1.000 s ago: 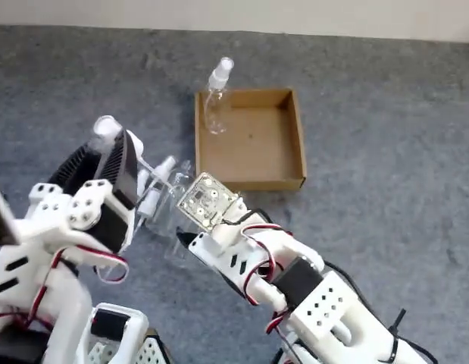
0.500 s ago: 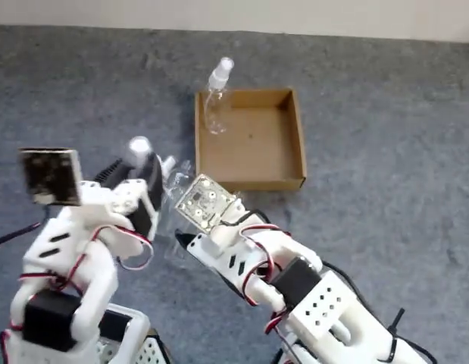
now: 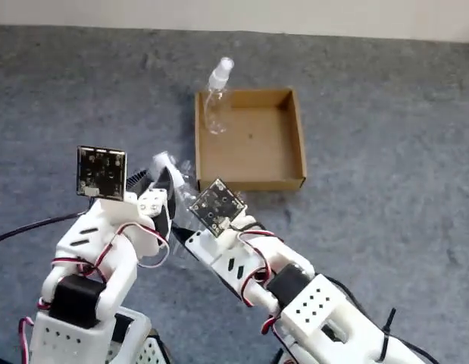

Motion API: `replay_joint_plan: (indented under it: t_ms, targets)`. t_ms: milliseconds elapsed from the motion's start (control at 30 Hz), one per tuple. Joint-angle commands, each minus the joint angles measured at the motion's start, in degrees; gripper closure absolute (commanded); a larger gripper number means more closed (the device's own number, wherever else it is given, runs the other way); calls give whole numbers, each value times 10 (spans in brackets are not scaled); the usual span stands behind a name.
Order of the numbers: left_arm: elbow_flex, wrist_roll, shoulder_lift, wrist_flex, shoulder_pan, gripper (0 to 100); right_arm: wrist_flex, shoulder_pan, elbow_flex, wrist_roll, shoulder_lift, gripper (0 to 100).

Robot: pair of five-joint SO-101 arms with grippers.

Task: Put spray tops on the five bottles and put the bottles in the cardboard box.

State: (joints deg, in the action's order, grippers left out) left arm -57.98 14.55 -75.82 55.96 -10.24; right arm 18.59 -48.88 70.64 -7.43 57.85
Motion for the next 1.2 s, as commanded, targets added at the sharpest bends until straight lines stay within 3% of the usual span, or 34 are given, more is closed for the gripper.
replay_joint_plan:
  t_ms: [0,267,667,767,1167]
  targets:
    - [-7,-11,0,0,-33,997,-27,15,-15,5,18,995]
    - [1,-19,-2,-4,-20,993,-24,32,-14,3,18,995]
    - [17,-79,-160,-14,136,952,-24,32,-10,3,18,995]
    - [55,-79,-106,-34,145,886,-24,32,-9,3,18,995]
    - [274,-79,203,-50,92,911,-24,32,-8,3,18,995]
